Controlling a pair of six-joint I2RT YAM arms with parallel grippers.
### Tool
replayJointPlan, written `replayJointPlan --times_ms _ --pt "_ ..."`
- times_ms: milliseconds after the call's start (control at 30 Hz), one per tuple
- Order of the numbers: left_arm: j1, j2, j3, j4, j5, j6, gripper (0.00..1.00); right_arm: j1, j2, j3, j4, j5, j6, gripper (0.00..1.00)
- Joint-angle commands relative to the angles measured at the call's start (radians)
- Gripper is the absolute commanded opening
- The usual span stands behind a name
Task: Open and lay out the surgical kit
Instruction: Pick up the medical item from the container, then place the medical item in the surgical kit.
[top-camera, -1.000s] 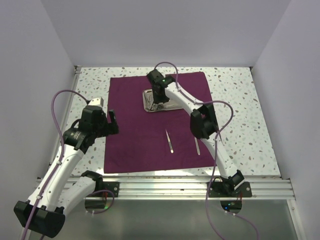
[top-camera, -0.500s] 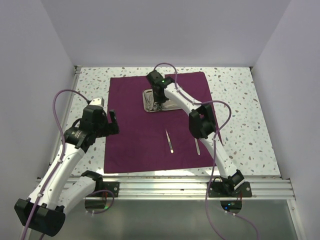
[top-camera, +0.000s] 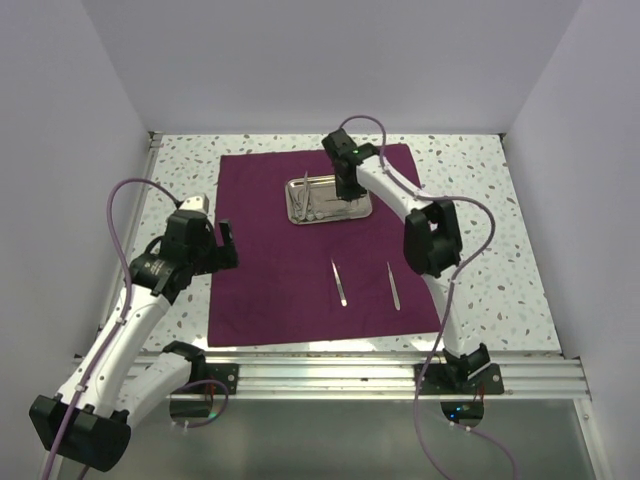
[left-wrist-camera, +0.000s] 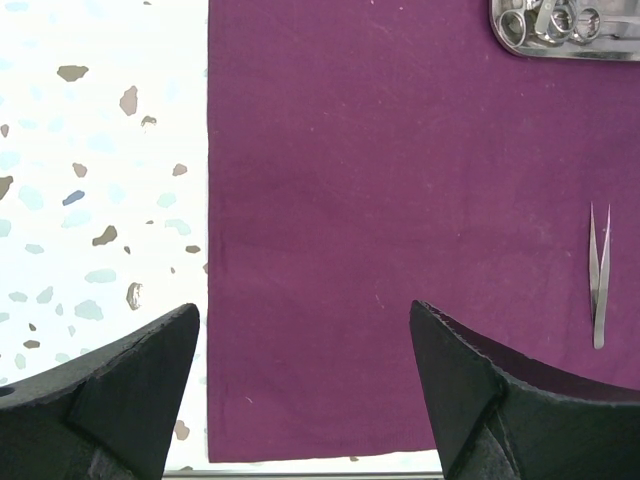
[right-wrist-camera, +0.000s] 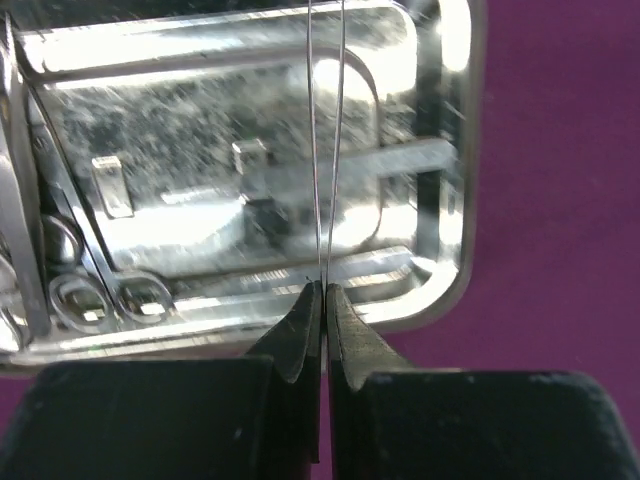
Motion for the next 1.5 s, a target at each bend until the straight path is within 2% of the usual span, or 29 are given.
replayJointPlan --times_ms 0,133,267,333,533,700,1000,1033,1067,1100,1167,1333,1467 --pt "-0.002 0.022 -0.003 0.041 -0.008 -0.005 0.89 0.007 -0.245 -0.133 0.069 -0.001 -0.011 0.0" --pt "-0.006 0.094 0.017 0.117 0.018 0.006 0.88 0.007 -0.412 -0.338 0.111 -0.099 0.043 0.0" --pt "-0.033 0.256 0.077 0.191 0.02 0.011 0.86 0.018 -0.564 -0.614 0.163 -0.229 0.11 0.0" --pt "-0.05 0.363 0.133 0.217 -0.015 0.014 0.85 0.039 -0.638 -0.752 0.184 -0.269 0.143 0.0" --pt "-0.082 0.652 0.353 0.256 -0.059 0.029 0.85 0.113 -0.728 -1.002 0.276 -0.404 0.216 0.0" --pt "-0.113 0.828 0.576 0.251 -0.052 0.031 0.86 0.139 -0.718 -1.081 0.322 -0.441 0.245 0.0" --pt "-0.182 1.04 0.776 0.231 -0.048 0.023 0.85 0.146 -0.728 -1.086 0.264 -0.507 0.216 0.0" --pt "-0.188 1.054 0.785 0.231 -0.049 0.021 0.85 0.148 -0.733 -1.089 0.263 -0.521 0.21 0.07" --pt "-0.197 1.084 0.798 0.231 -0.051 0.021 0.85 0.15 -0.741 -1.095 0.252 -0.531 0.204 0.3" --pt "-0.203 1.1 0.822 0.226 -0.052 0.02 0.85 0.15 -0.757 -1.096 0.243 -0.532 0.193 0.43" --pt "-0.217 1.151 0.853 0.219 -0.066 0.021 0.84 0.148 -0.78 -1.093 0.202 -0.522 0.181 0.63" --pt "-0.236 1.29 1.008 0.164 -0.1 0.029 0.79 0.148 -0.872 -1.073 0.119 -0.435 0.152 0.66" --pt "-0.243 1.382 1.124 0.13 -0.12 0.046 0.63 0.146 -0.957 -1.069 0.069 -0.403 0.156 0.66"
